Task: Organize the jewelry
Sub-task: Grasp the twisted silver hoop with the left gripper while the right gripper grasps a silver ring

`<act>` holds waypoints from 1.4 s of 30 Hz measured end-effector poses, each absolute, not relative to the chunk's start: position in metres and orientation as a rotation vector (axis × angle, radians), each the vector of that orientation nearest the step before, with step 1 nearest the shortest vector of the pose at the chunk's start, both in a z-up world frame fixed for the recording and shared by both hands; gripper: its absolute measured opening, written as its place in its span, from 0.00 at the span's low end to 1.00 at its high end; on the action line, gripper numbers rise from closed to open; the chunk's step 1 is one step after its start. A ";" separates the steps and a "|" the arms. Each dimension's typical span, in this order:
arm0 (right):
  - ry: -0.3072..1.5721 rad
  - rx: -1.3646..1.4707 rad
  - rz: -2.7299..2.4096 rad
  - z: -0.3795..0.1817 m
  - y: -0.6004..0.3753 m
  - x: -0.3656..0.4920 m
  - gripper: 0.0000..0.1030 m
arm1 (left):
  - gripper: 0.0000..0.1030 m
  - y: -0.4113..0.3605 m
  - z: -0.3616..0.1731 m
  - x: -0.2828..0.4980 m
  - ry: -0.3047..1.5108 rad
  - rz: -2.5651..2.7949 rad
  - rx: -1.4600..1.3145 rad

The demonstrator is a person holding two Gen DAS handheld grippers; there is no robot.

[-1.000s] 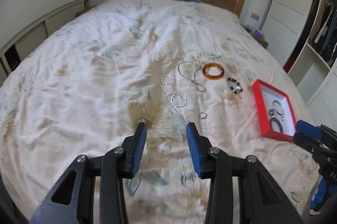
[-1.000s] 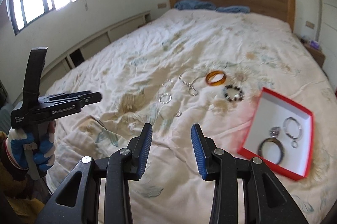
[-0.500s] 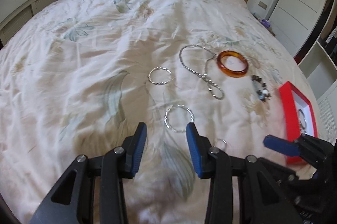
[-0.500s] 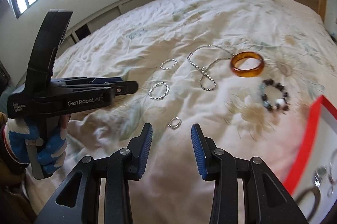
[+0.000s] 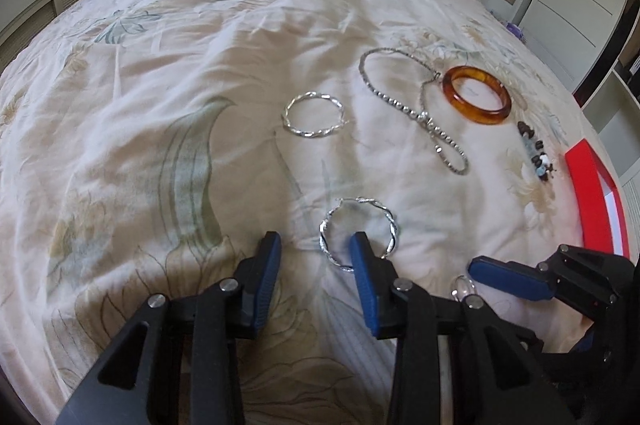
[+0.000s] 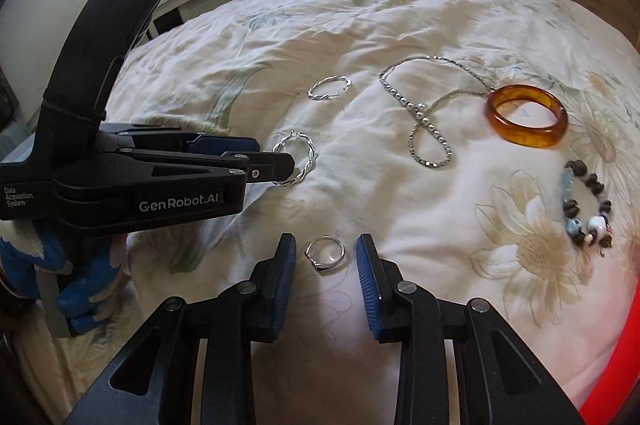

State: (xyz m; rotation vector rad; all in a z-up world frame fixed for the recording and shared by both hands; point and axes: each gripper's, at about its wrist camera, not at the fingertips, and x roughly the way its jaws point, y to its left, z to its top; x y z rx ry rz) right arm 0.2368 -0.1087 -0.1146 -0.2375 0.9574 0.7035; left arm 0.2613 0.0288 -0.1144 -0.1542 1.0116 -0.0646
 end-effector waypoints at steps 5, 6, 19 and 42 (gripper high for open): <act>0.937 -0.299 0.715 -0.124 -0.100 0.232 0.20 | 0.21 0.030 -0.118 0.261 1.011 -0.064 -0.157; 0.936 -0.302 0.719 -0.125 -0.099 0.232 0.19 | 0.18 0.031 -0.118 0.261 1.009 -0.066 -0.154; 0.951 -0.135 0.707 -0.105 -0.119 0.227 0.18 | 0.04 0.027 -0.104 0.254 0.985 -0.045 -0.131; 0.816 -0.050 0.560 0.015 -0.168 0.103 0.18 | 0.04 0.004 0.008 0.140 0.861 -0.097 -0.112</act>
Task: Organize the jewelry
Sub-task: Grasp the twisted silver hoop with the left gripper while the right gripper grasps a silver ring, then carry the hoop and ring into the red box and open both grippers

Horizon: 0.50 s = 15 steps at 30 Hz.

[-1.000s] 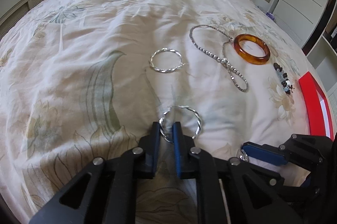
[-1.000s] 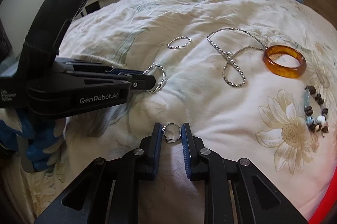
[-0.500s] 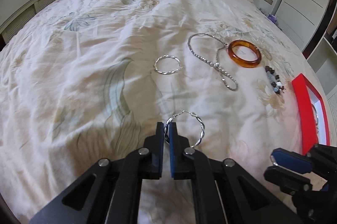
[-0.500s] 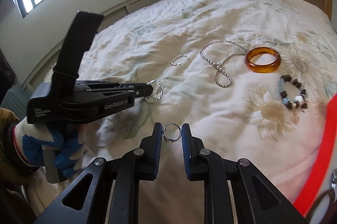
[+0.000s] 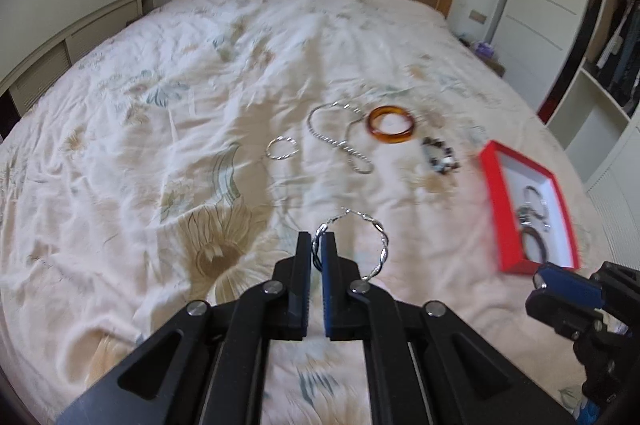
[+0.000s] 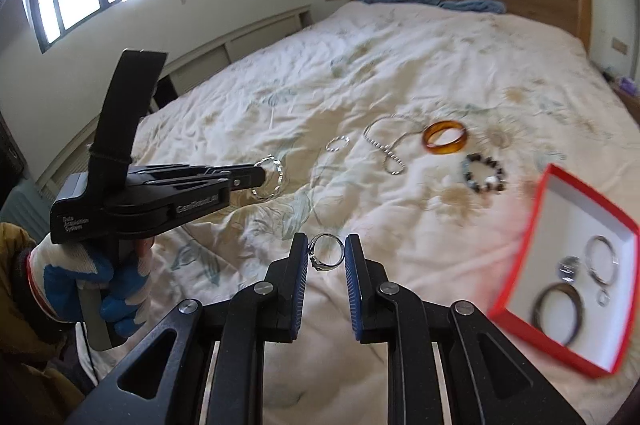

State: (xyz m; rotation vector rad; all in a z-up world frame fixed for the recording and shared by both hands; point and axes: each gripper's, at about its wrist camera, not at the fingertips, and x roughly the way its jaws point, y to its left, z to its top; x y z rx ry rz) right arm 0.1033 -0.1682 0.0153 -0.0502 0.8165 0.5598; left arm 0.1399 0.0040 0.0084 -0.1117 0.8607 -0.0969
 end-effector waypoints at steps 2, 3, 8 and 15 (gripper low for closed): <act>0.791 -0.049 0.534 0.029 -0.176 0.086 0.18 | 0.04 -0.001 0.022 0.125 0.837 -0.115 -0.110; 0.780 -0.045 0.522 0.035 -0.180 0.078 0.18 | 0.04 -0.005 0.028 0.119 0.827 -0.123 -0.109; 0.726 0.003 0.457 0.062 -0.203 0.044 0.18 | 0.04 -0.025 0.059 0.087 0.774 -0.172 -0.098; 0.641 0.032 0.370 0.094 -0.234 0.001 0.18 | 0.04 -0.059 0.095 0.050 0.707 -0.255 -0.079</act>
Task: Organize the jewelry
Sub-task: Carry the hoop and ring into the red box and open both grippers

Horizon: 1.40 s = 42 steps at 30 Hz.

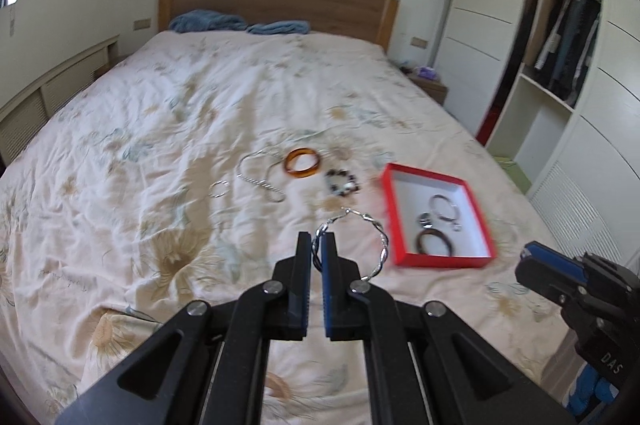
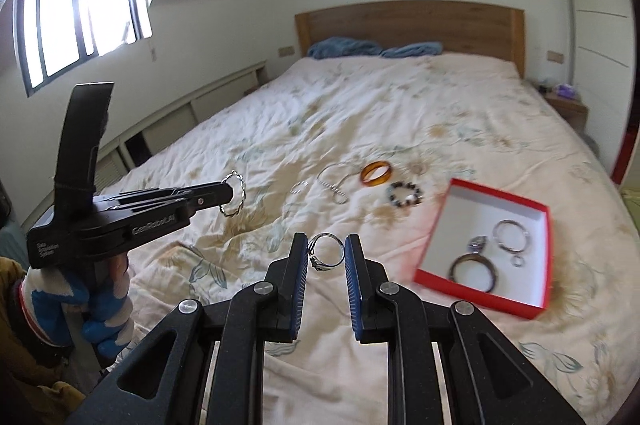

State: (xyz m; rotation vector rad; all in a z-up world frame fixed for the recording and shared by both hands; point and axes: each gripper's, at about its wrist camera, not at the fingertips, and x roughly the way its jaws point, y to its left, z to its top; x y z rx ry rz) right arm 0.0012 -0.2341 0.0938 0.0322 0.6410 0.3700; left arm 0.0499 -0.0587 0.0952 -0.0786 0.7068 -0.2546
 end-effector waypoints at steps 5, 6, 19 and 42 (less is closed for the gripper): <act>0.610 0.045 0.350 0.100 -0.250 -0.014 0.18 | 0.04 -0.087 0.101 0.037 0.705 -0.300 -0.050; 0.608 0.050 0.348 0.099 -0.254 -0.015 0.18 | 0.04 -0.093 0.100 0.037 0.709 -0.309 -0.041; 0.709 0.137 0.250 0.051 -0.337 0.037 0.18 | 0.04 -0.185 0.056 0.101 0.845 -0.418 0.065; 1.012 -0.027 0.186 -0.079 -0.432 0.243 0.18 | 0.04 -0.331 -0.075 0.307 1.054 -0.454 0.156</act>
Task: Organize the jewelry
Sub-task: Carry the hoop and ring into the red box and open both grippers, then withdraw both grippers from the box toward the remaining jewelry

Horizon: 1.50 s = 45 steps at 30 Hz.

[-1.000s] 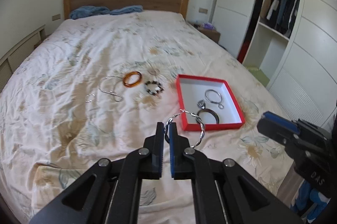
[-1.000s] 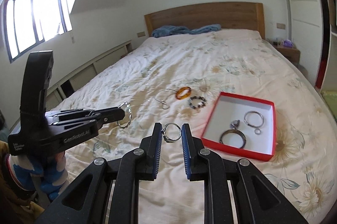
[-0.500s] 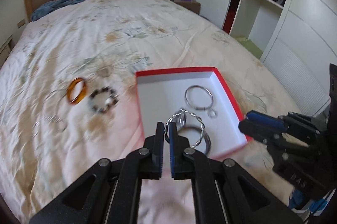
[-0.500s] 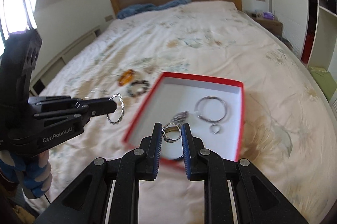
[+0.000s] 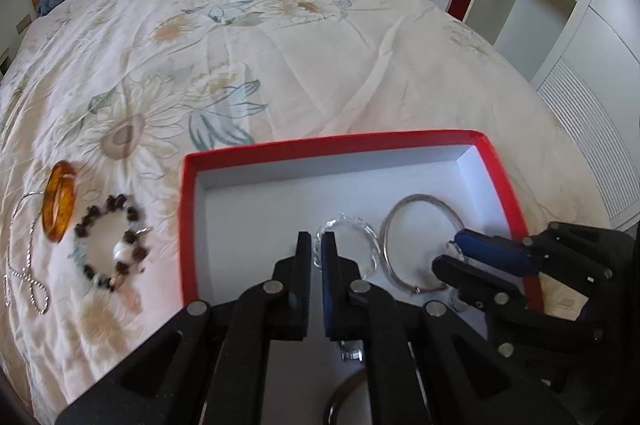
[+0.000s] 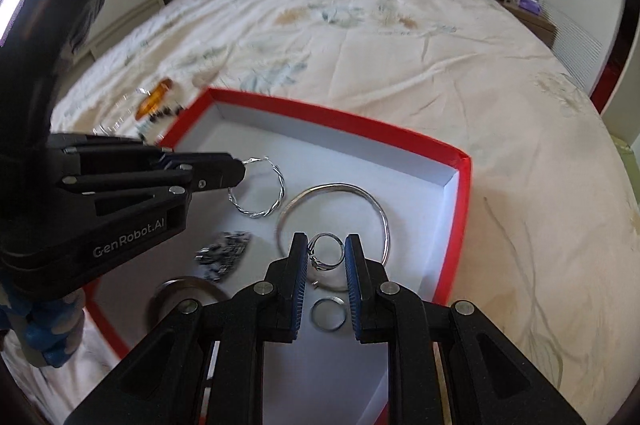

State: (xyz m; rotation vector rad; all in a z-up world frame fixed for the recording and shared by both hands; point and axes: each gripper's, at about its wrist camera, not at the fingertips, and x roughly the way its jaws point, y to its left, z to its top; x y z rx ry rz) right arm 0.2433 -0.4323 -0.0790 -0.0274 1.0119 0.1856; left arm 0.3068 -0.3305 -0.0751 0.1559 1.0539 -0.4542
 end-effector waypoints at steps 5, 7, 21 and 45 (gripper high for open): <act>1.040 -0.095 0.182 -0.092 -0.432 0.254 0.18 | 0.04 -0.331 -0.084 0.315 1.079 -0.463 0.129; 1.045 -0.113 0.179 -0.093 -0.432 0.257 0.19 | 0.04 -0.330 -0.085 0.317 1.085 -0.468 0.116; 1.041 -0.102 0.150 -0.075 -0.435 0.243 0.29 | 0.06 -0.314 -0.050 0.301 1.045 -0.485 0.057; 0.831 0.019 0.133 0.053 -0.361 0.062 0.46 | 0.43 -0.210 0.068 0.102 0.831 -0.300 0.168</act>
